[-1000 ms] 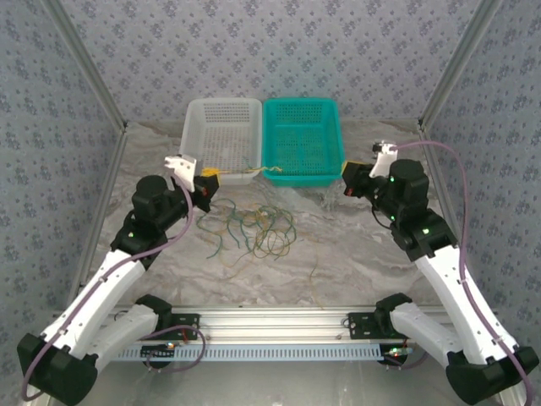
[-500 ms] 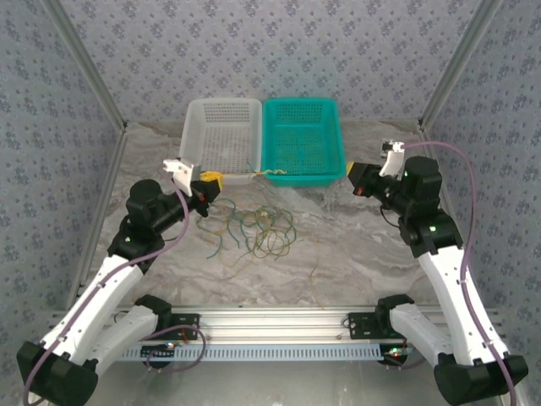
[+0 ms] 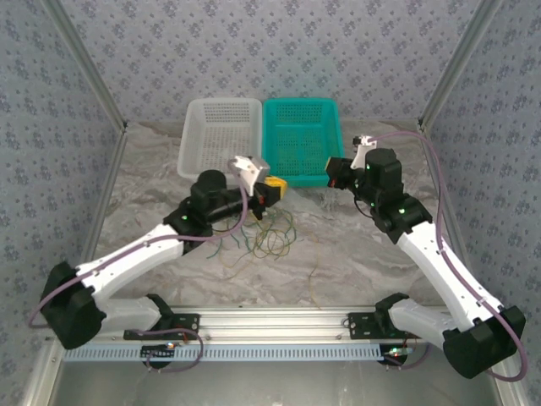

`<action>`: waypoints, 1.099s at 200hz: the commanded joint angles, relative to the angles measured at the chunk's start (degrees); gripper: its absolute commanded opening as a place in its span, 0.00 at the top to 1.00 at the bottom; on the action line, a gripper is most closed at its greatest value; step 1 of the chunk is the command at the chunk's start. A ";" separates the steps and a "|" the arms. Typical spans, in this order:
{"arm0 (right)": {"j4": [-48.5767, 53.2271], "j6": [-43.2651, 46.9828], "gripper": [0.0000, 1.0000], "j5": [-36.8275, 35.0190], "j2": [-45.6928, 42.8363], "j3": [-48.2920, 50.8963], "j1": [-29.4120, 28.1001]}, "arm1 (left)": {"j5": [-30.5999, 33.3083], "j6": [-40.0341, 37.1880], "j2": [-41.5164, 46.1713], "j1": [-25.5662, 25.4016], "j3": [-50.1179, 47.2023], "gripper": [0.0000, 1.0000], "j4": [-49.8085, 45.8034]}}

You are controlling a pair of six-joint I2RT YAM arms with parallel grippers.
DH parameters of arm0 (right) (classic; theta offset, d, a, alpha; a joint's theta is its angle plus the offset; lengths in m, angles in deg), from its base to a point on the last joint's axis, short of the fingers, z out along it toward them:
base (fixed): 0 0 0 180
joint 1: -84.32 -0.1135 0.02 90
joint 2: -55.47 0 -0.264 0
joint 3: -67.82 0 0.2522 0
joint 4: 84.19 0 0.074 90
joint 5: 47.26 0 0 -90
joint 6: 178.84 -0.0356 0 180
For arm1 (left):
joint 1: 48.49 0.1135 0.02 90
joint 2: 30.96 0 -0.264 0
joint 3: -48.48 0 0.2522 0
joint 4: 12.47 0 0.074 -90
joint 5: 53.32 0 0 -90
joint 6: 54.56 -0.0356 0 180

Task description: Untangle the cables

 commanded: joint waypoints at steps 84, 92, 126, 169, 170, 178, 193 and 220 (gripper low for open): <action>-7.85 -7.38 1.00 14.01 -5.05 3.89 14.17 | -6.62 -4.01 -6.96 -9.93 11.99 0.01 3.32; -8.10 -7.33 1.00 15.74 -5.43 3.99 15.36 | -6.40 -4.81 -4.27 -8.61 10.16 0.01 2.89; -9.31 -7.36 1.00 19.37 -6.59 5.28 18.40 | -9.43 -2.92 9.43 -0.86 3.24 0.01 1.24; -10.83 -7.38 1.00 22.00 -6.70 5.75 19.41 | -6.49 -1.13 21.28 10.86 -1.13 0.10 -5.73; -10.85 -7.39 1.00 22.01 -6.70 5.70 19.43 | -6.54 -0.96 21.32 11.41 -1.22 0.10 -5.90; -11.00 -7.39 1.00 22.10 -6.79 5.66 19.37 | -7.42 0.47 21.60 14.51 -2.14 0.13 -6.57; -11.67 -8.18 1.00 22.61 -6.85 5.51 19.44 | -9.81 3.08 21.41 19.52 -5.53 0.18 -4.73; -12.29 -10.05 1.00 23.51 -6.86 4.98 19.36 | -12.85 2.52 20.22 21.27 -12.34 0.22 1.29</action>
